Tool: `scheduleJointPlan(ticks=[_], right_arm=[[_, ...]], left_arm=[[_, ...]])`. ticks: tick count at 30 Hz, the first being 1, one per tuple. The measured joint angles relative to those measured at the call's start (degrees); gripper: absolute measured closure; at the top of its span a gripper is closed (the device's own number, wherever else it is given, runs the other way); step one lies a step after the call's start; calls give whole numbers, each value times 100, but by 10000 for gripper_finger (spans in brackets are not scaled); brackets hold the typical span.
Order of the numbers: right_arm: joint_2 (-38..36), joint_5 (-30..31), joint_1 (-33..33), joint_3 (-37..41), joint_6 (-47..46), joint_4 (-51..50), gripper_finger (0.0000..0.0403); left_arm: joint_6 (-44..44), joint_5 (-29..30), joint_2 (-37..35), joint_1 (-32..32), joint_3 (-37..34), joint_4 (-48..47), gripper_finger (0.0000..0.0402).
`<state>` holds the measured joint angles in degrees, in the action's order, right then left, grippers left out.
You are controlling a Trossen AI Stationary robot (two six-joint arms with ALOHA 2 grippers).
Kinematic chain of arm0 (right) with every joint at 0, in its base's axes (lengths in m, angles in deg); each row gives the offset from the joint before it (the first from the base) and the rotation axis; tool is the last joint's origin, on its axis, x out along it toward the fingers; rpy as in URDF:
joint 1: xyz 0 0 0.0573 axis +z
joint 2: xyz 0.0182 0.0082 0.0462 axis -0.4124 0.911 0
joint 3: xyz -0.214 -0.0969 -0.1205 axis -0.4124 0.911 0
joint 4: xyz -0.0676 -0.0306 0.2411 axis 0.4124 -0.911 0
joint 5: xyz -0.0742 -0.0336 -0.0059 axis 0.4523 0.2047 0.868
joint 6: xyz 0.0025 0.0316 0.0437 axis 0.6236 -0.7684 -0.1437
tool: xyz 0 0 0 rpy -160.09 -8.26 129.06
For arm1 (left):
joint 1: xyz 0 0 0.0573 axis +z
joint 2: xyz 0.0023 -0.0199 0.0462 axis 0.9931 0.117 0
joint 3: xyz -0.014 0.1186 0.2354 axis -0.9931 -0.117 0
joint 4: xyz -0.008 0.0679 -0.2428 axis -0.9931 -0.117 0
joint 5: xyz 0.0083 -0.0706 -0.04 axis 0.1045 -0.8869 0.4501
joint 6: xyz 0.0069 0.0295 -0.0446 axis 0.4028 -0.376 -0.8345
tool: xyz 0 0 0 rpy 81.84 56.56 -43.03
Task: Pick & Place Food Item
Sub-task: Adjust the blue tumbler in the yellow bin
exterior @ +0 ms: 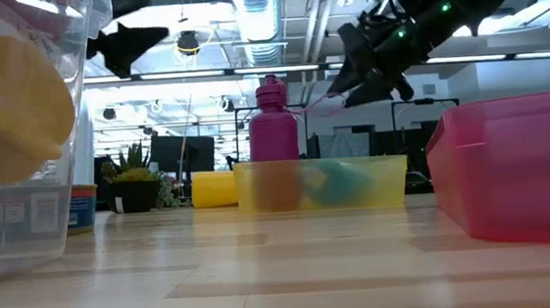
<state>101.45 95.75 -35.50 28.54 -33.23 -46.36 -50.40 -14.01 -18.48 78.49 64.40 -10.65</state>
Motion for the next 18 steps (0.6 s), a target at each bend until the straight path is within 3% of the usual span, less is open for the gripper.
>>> scheduleJointPlan(ticks=[5, 9, 14, 18], right_arm=[[-67, 3, 99, 0, 1242, 82, 194], [-163, -202, -541, -129, 1945, -591, 196], [-66, -1875, -1815, -326, 1289, -1541, 204], [-70, -3125, -2204, -328, 1011, -1828, 214]], left_arm=[[35, 285, 201, 226, 986, -1936, 143], [79, 285, 453, 450, 1295, -2086, 154], [-252, 276, 692, 767, 1288, -2184, 160], [-285, 170, 755, 792, 1284, -2363, 160]])
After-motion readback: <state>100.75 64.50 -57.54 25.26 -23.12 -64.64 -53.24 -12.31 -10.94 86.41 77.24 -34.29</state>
